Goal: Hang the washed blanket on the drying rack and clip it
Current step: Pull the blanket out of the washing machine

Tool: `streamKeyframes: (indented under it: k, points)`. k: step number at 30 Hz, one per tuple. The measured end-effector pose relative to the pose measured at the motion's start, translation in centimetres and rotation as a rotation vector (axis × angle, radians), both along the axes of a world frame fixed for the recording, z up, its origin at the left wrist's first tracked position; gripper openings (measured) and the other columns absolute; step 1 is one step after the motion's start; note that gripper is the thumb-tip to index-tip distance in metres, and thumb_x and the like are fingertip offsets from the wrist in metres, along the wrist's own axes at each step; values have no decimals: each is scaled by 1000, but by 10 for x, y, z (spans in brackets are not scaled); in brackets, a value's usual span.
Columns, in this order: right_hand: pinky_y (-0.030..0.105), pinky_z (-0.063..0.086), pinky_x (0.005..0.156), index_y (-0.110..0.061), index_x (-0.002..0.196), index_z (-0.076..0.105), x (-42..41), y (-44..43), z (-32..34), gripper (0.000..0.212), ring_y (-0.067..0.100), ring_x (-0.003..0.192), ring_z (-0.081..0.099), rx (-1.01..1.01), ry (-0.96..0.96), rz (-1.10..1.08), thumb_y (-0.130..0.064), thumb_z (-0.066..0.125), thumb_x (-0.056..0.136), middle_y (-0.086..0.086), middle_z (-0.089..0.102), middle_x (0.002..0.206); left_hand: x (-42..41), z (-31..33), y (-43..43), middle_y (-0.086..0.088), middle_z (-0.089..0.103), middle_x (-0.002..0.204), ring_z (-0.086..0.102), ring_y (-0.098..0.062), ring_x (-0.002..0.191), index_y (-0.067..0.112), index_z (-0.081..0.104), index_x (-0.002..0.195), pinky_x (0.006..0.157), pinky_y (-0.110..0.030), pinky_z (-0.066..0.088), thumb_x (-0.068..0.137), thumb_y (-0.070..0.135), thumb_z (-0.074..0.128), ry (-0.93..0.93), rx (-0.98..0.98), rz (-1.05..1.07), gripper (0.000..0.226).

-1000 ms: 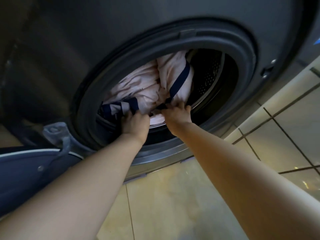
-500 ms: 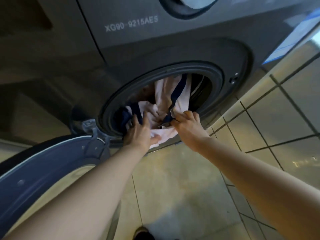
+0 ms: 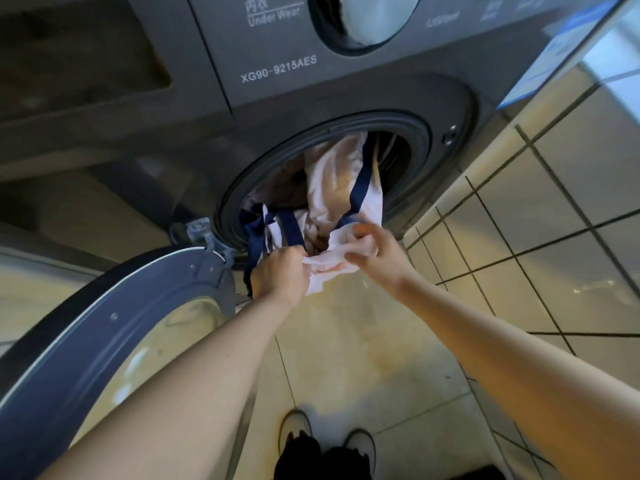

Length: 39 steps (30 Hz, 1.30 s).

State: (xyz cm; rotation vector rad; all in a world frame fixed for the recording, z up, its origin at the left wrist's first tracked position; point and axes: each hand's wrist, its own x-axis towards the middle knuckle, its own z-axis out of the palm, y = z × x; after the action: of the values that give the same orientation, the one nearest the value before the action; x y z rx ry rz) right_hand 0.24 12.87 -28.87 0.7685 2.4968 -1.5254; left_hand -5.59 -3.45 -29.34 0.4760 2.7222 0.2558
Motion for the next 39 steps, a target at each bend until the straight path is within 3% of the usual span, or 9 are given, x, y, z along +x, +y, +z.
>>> streamKeyframes:
  k: [4, 7, 9, 13, 17, 21, 26, 31, 39]
  points:
    - [26, 47, 79, -18, 125, 47, -18, 0, -2, 54, 19, 107, 55, -337, 98, -540, -25, 72, 77, 3, 56, 119, 1, 0, 1, -12, 65, 100, 60, -36, 94, 15, 62, 97, 62, -32, 40, 91, 26, 54, 14, 51, 50, 15]
    - [35, 44, 89, -16, 139, 30, -38, 5, -22, 91, 29, 120, 47, -393, -103, -833, -48, 78, 67, 12, 41, 138, 6, -4, -1, -13, 66, 92, 59, -35, 83, 14, 64, 92, 59, -31, 39, 87, 22, 53, 39, 101, 128, 15]
    - [46, 42, 100, -11, 139, 31, -52, -2, -31, 115, 34, 121, 47, -516, -289, -895, -64, 80, 50, 14, 44, 136, 10, -9, -2, -12, 67, 88, 54, -31, 74, 15, 66, 89, 58, -30, 38, 85, 23, 54, 23, 132, 159, 16]
    - [52, 47, 95, -15, 136, 32, -79, -23, -46, 135, 36, 109, 56, -653, -366, -762, -70, 82, 23, 14, 55, 126, 18, -16, -7, -7, 69, 84, 57, -31, 75, 18, 69, 86, 56, -30, 35, 82, 24, 57, 57, 188, 155, 14]
    - [37, 51, 81, -7, 141, 28, -86, -43, -51, 96, 38, 113, 55, -597, -309, -642, -34, 83, 67, 19, 50, 130, 26, -15, -13, -1, 68, 85, 59, -28, 80, 21, 68, 83, 64, -31, 40, 82, 23, 55, 79, 200, 81, 14]
    - [30, 48, 63, -5, 115, 50, -78, -38, -55, 45, 21, 72, 58, -612, -328, -661, -18, 74, 79, 11, 60, 92, 22, -18, -20, 1, 66, 87, 49, -22, 72, 21, 63, 80, 59, -29, 38, 82, 29, 51, 1, 165, 38, 14]
    - [32, 48, 72, -6, 98, 53, -47, -26, -44, 37, 25, 78, 59, -507, -289, -732, -29, 75, 78, 5, 57, 76, 34, -2, -14, 5, 58, 84, 44, -18, 74, 22, 54, 68, 57, -29, 30, 83, 36, 48, -36, 115, -81, 22]
    - [42, 53, 86, -10, 102, 56, -4, -2, -22, 35, 27, 91, 63, -448, -328, -618, -30, 73, 78, 10, 63, 95, 36, 11, -6, 5, 61, 89, 54, -19, 90, 20, 66, 75, 62, -30, 39, 85, 33, 55, -16, 328, 64, 20]
    - [38, 56, 71, -14, 101, 62, 71, 17, 51, 30, 23, 80, 69, -465, -322, -460, -32, 72, 80, 10, 71, 89, 42, 33, -1, -1, 60, 100, 55, -17, 89, 13, 63, 102, 67, -23, 38, 93, 18, 52, -179, 454, 251, 15]
